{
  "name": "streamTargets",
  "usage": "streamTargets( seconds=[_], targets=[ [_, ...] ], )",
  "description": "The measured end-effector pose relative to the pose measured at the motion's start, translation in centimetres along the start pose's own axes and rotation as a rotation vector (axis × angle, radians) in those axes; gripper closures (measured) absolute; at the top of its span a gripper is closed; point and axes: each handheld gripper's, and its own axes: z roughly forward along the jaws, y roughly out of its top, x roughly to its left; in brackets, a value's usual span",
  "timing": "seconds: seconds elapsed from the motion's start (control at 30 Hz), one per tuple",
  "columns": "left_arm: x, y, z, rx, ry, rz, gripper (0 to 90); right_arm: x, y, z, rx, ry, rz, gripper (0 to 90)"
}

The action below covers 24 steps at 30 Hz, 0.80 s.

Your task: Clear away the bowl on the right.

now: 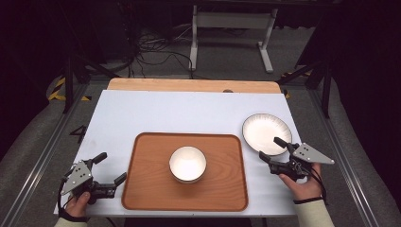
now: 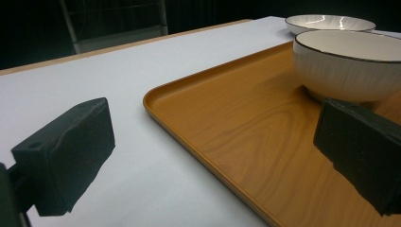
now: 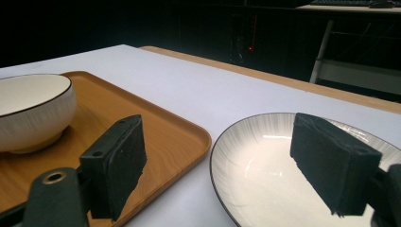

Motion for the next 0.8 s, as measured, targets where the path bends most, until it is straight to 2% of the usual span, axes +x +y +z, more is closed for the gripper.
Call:
streamTargets(
  seconds=[0.4, 0.8],
  targets=[
    [0.0, 0.0, 0.0, 0.001, 0.000, -0.002, 0.3, -0.1, -1.9, -0.3, 0.021, -0.001, 0.036, 18.9],
    [-0.1, 0.0, 0.0, -0.002, 0.002, 0.001, 0.3, 0.1, -2.7, -0.2, 0.047, 0.009, 0.040, 19.0]
  ],
)
